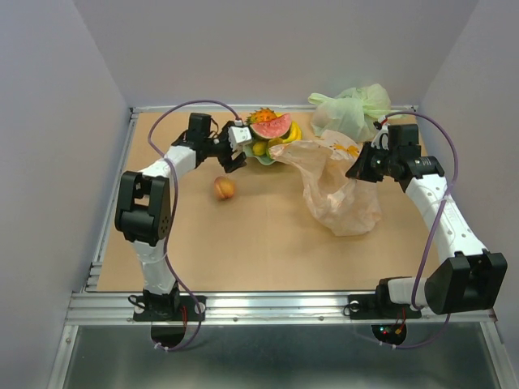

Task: Place the fake fruits into the plastic bag and tie a complex knot

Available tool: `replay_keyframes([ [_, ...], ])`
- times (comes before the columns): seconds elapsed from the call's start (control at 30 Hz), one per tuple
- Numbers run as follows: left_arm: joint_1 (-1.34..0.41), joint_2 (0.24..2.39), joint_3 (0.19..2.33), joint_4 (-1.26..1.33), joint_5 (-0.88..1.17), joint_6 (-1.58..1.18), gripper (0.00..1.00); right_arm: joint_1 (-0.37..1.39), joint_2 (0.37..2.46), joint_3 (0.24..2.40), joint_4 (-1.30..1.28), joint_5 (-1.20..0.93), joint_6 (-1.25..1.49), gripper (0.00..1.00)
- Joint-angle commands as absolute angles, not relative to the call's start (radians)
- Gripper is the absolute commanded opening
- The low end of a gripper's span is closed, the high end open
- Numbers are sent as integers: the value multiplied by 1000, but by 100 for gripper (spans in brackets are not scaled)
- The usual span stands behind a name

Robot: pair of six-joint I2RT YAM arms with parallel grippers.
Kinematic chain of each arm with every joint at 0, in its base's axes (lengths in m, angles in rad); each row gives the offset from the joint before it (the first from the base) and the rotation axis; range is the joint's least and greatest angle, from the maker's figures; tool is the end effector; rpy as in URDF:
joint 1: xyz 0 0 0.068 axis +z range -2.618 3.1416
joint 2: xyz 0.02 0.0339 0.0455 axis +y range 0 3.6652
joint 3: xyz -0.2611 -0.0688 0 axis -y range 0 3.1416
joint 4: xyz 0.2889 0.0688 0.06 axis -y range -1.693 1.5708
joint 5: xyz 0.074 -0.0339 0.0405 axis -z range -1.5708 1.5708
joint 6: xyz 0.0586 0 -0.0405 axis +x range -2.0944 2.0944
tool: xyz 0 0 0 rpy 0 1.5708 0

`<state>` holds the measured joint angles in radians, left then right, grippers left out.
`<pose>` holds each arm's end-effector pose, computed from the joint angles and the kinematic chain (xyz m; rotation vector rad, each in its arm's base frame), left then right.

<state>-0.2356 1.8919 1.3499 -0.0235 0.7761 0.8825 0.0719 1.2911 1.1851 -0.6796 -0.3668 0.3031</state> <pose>0.4558 -0.1516 0.2016 1.3970 1.4119 -0.4125 0.3302 0.0449 0.3025 0.0924 2.3717 0.6139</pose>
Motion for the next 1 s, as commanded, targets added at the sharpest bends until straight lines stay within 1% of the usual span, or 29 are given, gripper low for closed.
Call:
replay_keyframes([
  [0.0, -196, 1825, 1389, -89, 770, 859, 91, 66, 1269, 1227, -635, -383, 290, 0],
  [0.03, -187, 1850, 1428, -145, 769, 877, 93, 64, 1266, 1227, -635, -383, 290, 0],
  [0.07, -166, 1867, 1503, -305, 800, 941, 98, 64, 1262, 1226, -637, -382, 287, 0],
  [0.2, -94, 1891, 1568, -610, 883, 1063, 99, 64, 1243, 1223, -637, -379, 270, 0],
  [0.23, -87, 1872, 1562, -691, 884, 1081, 99, 66, 1243, 1223, -637, -380, 268, 0],
  [0.3, -69, 1839, 1531, -770, 888, 1176, 99, 66, 1244, 1223, -637, -387, 268, 0],
  [0.37, -58, 1795, 1510, -908, 881, 1329, 99, 64, 1249, 1221, -640, -399, 268, 0],
  [0.43, -54, 1766, 1479, -1006, 844, 1383, 99, 64, 1249, 1218, -640, -402, 268, 0],
  [0.53, -48, 1732, 1413, -1098, 802, 1451, 99, 64, 1249, 1221, -643, -408, 265, 0],
  [0.67, -37, 1648, 1309, -1115, 766, 1485, 99, 66, 1243, 1227, -647, -405, 259, 0],
  [0.83, -37, 1537, 1189, -1052, 756, 1471, 99, 64, 1243, 1224, -649, -413, 258, 0],
  [0.97, -58, 1503, 1169, -987, 785, 1424, 99, 66, 1249, 1226, -649, -417, 258, 0],
])
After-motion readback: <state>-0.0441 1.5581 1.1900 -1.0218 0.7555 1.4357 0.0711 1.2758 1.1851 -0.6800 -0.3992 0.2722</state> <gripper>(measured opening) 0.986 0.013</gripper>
